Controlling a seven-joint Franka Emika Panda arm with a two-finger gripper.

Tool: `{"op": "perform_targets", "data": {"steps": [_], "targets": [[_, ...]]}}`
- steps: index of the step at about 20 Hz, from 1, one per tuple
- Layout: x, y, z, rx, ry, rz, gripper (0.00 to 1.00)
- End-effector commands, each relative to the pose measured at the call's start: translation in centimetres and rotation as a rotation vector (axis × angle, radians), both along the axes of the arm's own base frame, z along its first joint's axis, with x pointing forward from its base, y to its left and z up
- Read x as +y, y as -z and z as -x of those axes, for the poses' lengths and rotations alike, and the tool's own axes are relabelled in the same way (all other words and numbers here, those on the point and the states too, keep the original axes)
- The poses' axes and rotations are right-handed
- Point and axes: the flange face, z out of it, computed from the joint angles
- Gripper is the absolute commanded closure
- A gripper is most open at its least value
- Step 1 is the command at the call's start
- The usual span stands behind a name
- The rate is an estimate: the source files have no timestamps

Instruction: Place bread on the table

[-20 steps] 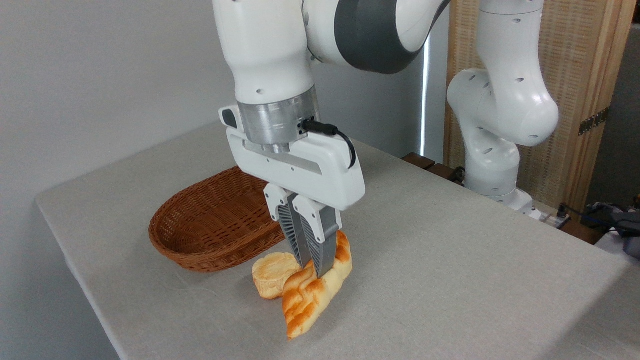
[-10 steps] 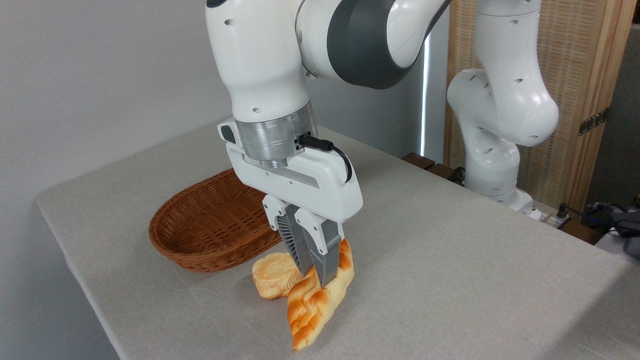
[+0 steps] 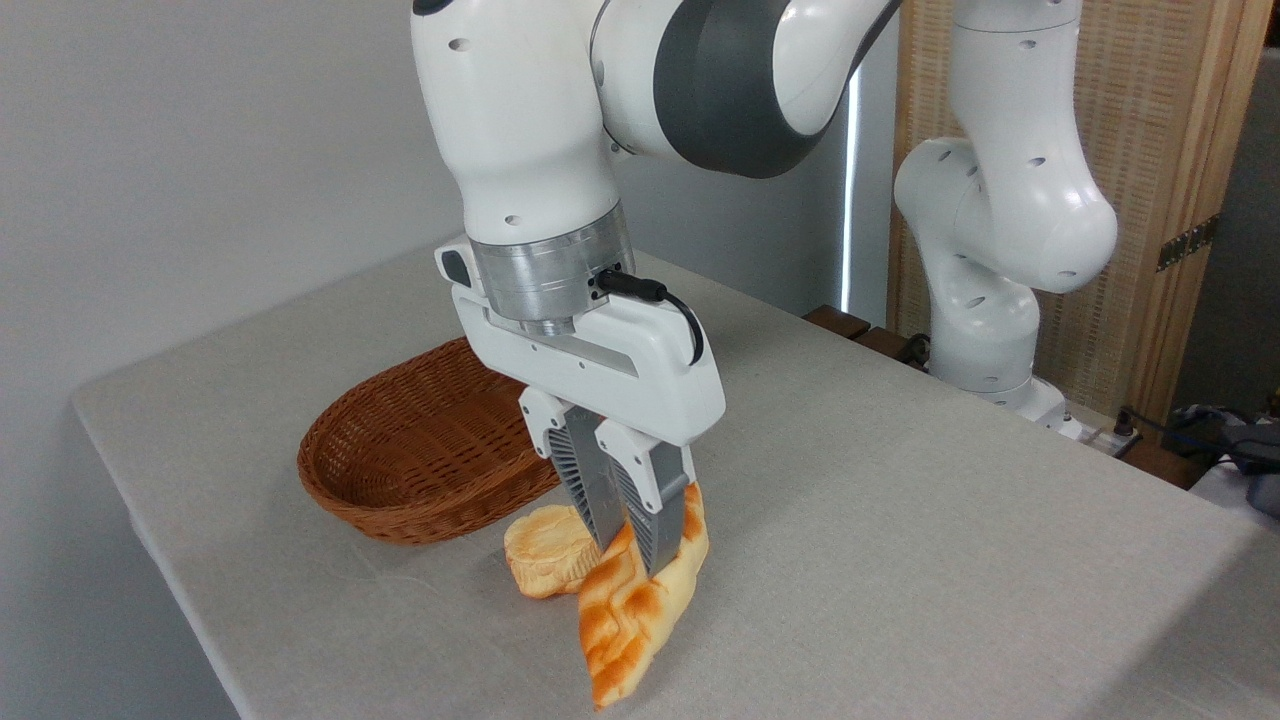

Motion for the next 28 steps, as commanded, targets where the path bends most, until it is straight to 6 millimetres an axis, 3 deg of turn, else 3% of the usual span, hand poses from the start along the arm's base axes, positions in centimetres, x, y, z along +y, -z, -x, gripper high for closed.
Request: {"op": "perform_targets", "data": {"steps": [1,8,10,12,15,17,23,28], "targets": [[0.2,-0.4,0.0,-0.01,0.017,-0.013,0.0],[0.0,-0.5,-0.1,-0.015,0.006,-0.004,0.0],[-0.4,-1.1,-0.2,-0.027,0.005,0.0,0.0],[-1.2,-3.0,-0.7,-0.062,-0.041,0.034,0.0],[-4.0,-5.1,-1.0,-0.082,-0.057,0.079,0.0],[-6.9,-6.5,-1.0,-0.082,-0.036,0.115,0.0],[-13.9,-9.1,0.5,-0.016,0.008,0.154,0.0],[-14.6,-9.4,0.7,-0.01,0.016,0.177,0.0]]}}
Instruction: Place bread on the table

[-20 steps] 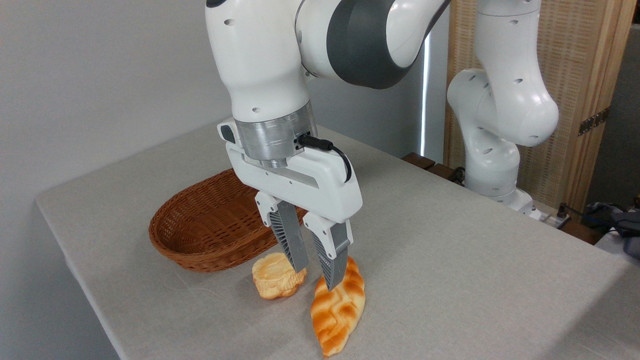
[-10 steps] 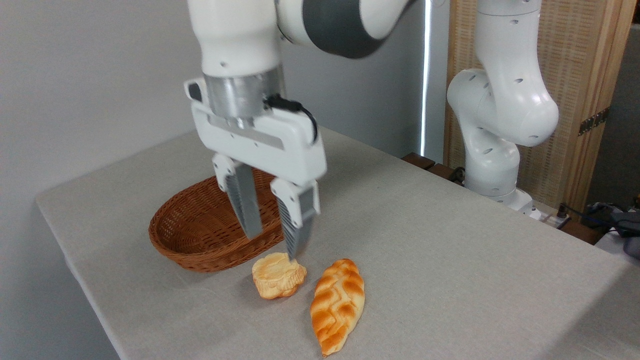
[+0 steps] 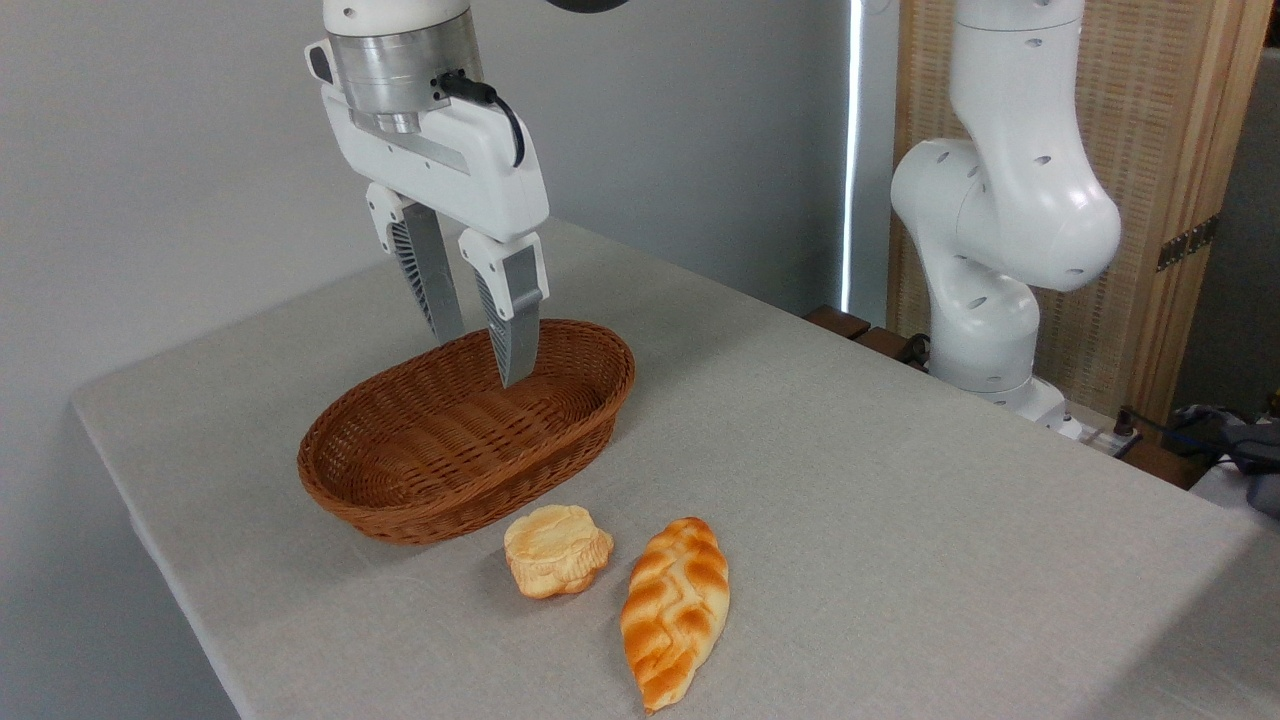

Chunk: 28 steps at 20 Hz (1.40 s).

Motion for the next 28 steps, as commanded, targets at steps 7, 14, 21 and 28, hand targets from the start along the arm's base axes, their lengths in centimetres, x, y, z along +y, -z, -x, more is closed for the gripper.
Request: {"op": "perform_targets", "data": {"steps": [7,14,21,28], "targets": [[2.5,-2.8,1.4,-0.018,-0.001,0.027,0.0],[3.9,-2.8,1.4,-0.015,0.02,0.024,0.0],[4.0,-2.7,1.5,0.0,0.02,0.023,0.0],[4.0,-2.7,1.5,0.0,0.02,0.023,0.0]]}}
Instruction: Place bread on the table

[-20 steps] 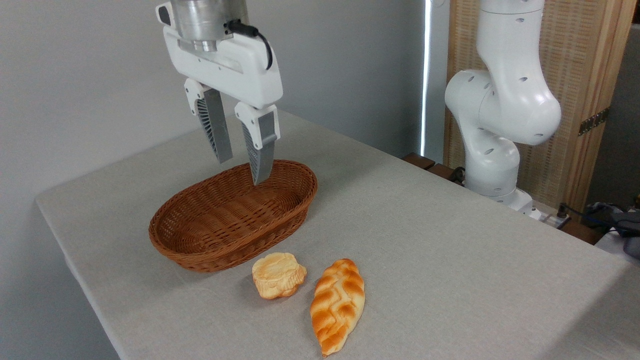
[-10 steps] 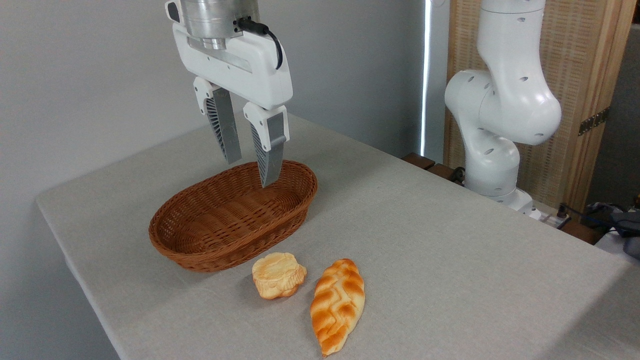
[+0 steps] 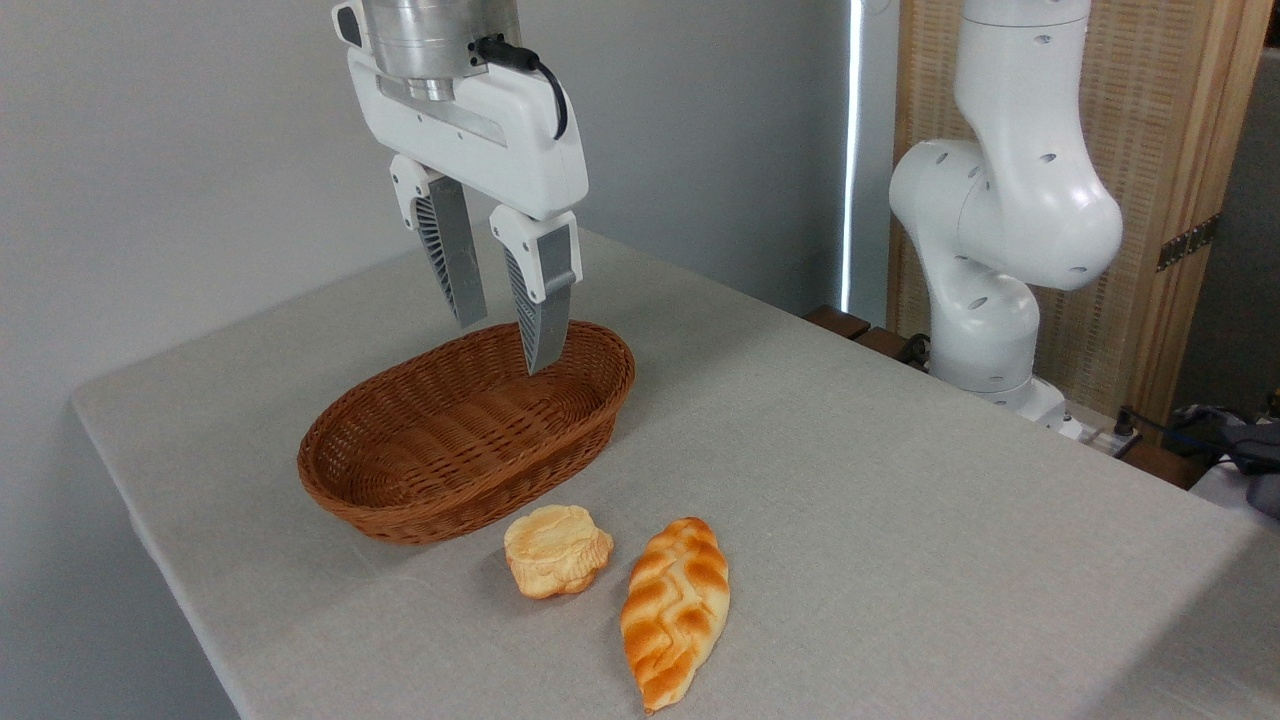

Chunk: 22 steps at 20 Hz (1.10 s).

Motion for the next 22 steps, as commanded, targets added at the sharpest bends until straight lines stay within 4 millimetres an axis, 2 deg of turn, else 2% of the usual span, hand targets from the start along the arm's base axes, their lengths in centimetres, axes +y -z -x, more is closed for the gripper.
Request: {"op": "perform_targets", "data": {"steps": [1,3,10,16,22], "targets": [[0.2,-0.3,0.4,0.018,0.01,0.005,0.0],[0.9,-0.3,0.4,0.017,-0.002,0.004,0.0],[0.8,-0.3,0.5,0.022,0.001,0.004,0.0],[-0.9,-0.1,0.6,0.021,0.031,-0.058,0.0],[-0.4,-0.1,0.6,0.024,0.023,-0.052,0.0]]}}
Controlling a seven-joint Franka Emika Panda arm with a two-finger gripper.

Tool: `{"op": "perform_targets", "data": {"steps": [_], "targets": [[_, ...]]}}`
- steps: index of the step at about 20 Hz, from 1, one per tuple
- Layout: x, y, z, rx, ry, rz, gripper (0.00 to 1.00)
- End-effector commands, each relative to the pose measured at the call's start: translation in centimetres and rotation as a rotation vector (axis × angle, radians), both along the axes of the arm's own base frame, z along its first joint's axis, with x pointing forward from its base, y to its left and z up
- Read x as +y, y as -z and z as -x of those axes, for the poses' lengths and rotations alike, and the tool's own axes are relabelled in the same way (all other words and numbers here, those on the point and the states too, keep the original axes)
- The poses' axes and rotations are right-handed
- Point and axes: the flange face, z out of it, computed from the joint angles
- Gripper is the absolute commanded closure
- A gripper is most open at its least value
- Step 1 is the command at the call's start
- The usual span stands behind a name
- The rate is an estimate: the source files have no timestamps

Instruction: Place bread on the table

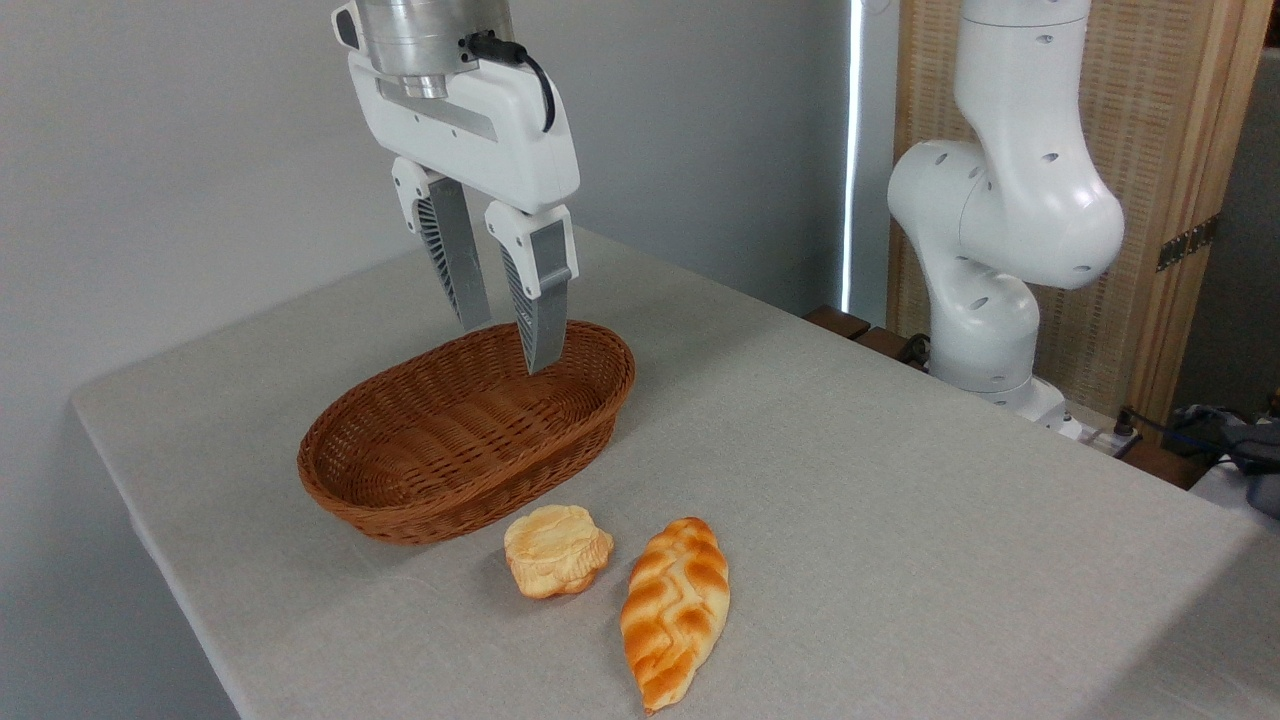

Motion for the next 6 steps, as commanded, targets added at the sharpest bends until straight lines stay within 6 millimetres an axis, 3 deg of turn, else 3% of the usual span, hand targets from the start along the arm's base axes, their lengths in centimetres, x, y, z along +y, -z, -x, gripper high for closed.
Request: {"op": "perform_targets", "data": {"steps": [1,6], "targets": [[0.36,-0.26,0.48,0.023,-0.001,-0.008,0.0],[0.5,-0.3,0.49,0.025,-0.002,-0.005,0.0]]}}
